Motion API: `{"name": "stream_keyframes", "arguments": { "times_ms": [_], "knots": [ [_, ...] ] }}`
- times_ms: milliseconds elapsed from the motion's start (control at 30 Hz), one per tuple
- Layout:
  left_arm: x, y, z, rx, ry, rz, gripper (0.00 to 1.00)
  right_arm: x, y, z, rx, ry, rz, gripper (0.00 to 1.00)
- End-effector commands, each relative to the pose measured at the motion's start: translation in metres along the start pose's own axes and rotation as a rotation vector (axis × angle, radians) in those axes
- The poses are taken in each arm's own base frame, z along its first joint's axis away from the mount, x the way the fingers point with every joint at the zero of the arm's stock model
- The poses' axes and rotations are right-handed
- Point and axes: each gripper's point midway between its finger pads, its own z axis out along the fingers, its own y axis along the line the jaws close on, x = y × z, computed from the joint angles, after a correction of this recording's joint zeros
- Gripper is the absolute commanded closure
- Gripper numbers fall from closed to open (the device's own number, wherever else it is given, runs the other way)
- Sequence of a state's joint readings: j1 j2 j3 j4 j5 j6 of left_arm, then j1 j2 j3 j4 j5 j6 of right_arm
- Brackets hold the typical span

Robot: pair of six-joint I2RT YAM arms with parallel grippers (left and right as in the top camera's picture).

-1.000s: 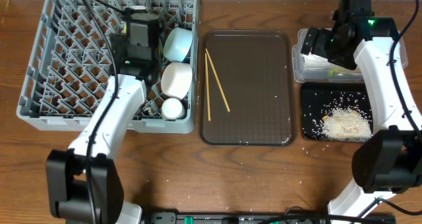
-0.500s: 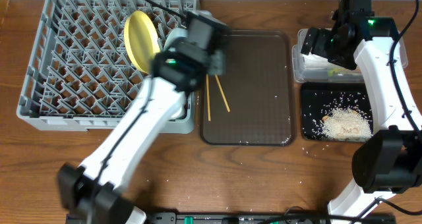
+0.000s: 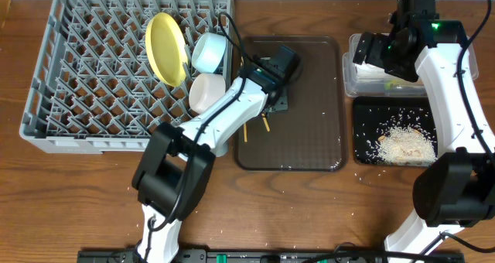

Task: Sort waste into correct bins and load items into the dishwasher
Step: 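Grasp one wooden chopstick on the brown tray with the left gripper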

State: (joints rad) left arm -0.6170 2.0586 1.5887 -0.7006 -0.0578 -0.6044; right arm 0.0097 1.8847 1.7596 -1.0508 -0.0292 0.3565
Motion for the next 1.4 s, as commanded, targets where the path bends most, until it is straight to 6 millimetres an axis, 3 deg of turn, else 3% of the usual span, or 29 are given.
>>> {"name": "stream_keyframes", "arguments": {
  "times_ms": [0, 233, 300, 533, 633, 767, 867, 933, 1067, 1133, 1200, 1233, 1367],
  "knots": [
    [0.007, 0.006, 0.021, -0.037, 0.026, -0.081, 0.43, -0.003, 0.002, -0.009, -0.004, -0.024, -0.002, 0.01],
    [0.019, 0.015, 0.049, -0.098, 0.060, -0.163, 0.48, -0.003, 0.002, -0.009, -0.004, -0.024, -0.002, 0.01],
    [0.019, 0.014, 0.052, -0.094, 0.058, -0.164, 0.55, -0.003, 0.002, -0.009, -0.004, -0.024, -0.002, 0.01],
    [0.030, 0.014, 0.056, -0.103, 0.072, -0.158, 0.75, -0.003, 0.002, -0.009, -0.004, -0.024, -0.002, 0.01],
    [0.031, 0.014, 0.056, -0.107, 0.076, -0.156, 0.92, -0.003, 0.002, -0.009, -0.004, -0.024, -0.002, 0.01],
    [0.026, 0.012, 0.049, -0.091, 0.067, -0.073, 0.92, -0.003, 0.002, -0.009, -0.004, -0.024, -0.002, 0.01],
    [0.010, 0.005, 0.024, -0.054, 0.027, 0.008, 0.93, -0.003, 0.002, -0.009, -0.004, -0.024, -0.002, 0.01],
    [-0.004, -0.002, -0.006, -0.014, -0.023, 0.069, 0.93, -0.003, 0.002, -0.009, -0.004, -0.024, -0.002, 0.01],
    [-0.029, 0.003, -0.090, 0.040, -0.161, 0.168, 0.93, -0.003, 0.002, -0.009, -0.004, -0.024, -0.002, 0.01],
    [-0.037, 0.022, -0.140, 0.033, -0.238, 0.202, 0.92, -0.003, 0.002, -0.009, -0.004, -0.024, -0.002, 0.01],
    [-0.042, 0.043, -0.173, 0.007, -0.294, 0.230, 0.93, -0.003, 0.002, -0.009, -0.004, -0.024, -0.002, 0.01],
    [-0.046, 0.063, -0.192, -0.039, -0.329, 0.240, 0.92, -0.003, 0.002, -0.009, -0.004, -0.024, -0.002, 0.01],
    [-0.051, 0.132, -0.212, -0.228, -0.321, 0.256, 0.93, -0.003, 0.002, -0.009, -0.004, -0.024, -0.002, 0.01]
  ]
}}
